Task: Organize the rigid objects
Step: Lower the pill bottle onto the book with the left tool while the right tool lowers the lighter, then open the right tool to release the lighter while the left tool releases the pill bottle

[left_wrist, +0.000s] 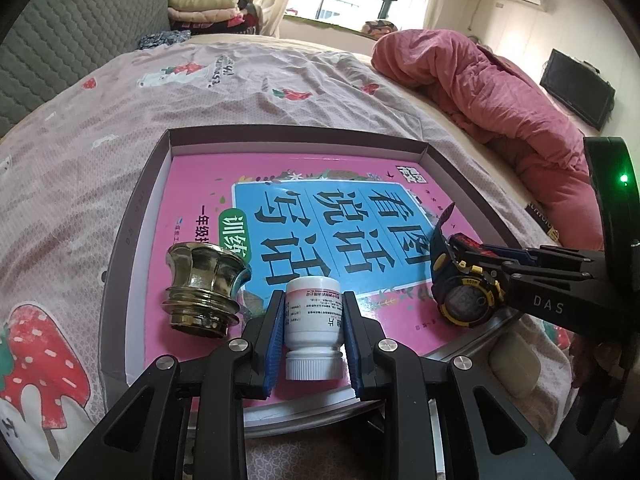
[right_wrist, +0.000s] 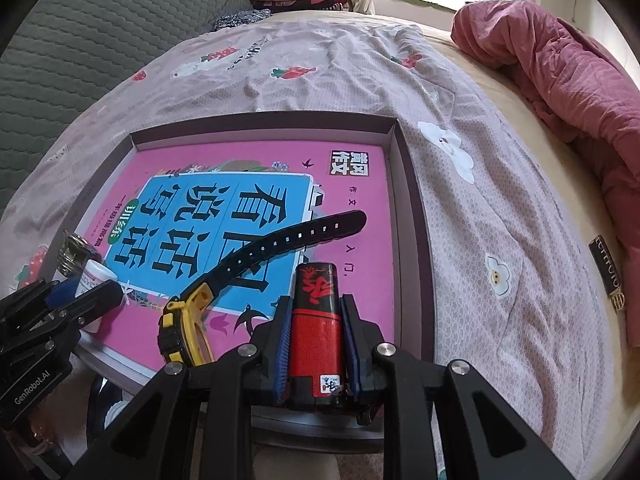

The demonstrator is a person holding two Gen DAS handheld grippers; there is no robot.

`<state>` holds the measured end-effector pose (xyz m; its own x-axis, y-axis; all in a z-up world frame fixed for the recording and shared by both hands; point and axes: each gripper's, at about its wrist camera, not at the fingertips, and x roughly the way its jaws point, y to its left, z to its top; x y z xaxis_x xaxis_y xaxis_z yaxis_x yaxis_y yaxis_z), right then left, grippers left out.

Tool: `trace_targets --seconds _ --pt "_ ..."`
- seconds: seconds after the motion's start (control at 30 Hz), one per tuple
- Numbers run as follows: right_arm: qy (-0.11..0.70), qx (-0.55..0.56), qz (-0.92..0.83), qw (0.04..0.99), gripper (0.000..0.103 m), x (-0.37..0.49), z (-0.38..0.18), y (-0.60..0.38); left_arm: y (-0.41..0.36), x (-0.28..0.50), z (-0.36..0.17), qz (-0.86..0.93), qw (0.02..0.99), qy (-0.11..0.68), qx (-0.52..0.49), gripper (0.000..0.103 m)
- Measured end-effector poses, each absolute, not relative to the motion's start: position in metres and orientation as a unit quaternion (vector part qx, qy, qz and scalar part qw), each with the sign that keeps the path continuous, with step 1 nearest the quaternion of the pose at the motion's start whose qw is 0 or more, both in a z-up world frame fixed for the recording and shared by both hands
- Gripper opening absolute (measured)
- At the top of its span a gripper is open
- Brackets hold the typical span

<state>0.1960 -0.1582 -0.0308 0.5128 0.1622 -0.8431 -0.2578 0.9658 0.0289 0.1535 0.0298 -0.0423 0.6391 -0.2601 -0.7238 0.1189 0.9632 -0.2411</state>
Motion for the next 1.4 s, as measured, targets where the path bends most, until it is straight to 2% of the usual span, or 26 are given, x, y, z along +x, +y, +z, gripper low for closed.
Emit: trace_targets --seconds 0.3,0.53,0.97,1.4 --pt "0.481 -0.058 0.112 0.868 0.025 0.196 -0.031 -0.155 0.031 0.153 -0.042 -0.106 0.901 0.412 -0.087 0.027" --pt "0.471 -0.056 0.106 0.874 0.042 0.191 -0.028 -0.159 0.03 0.153 -0.042 -0.106 0.901 0.412 -0.086 0.027" --pt "0.425 0.013 0.098 0.9 0.042 0.166 -0.002 -0.188 0.03 0.153 -0.042 -0.105 0.902 0.411 -0.084 0.027" --pt "0.423 -0.016 0.104 0.9 0.042 0.154 -0.001 -0.171 0.02 0.152 -0.041 -0.096 0.904 0.413 -0.049 0.027"
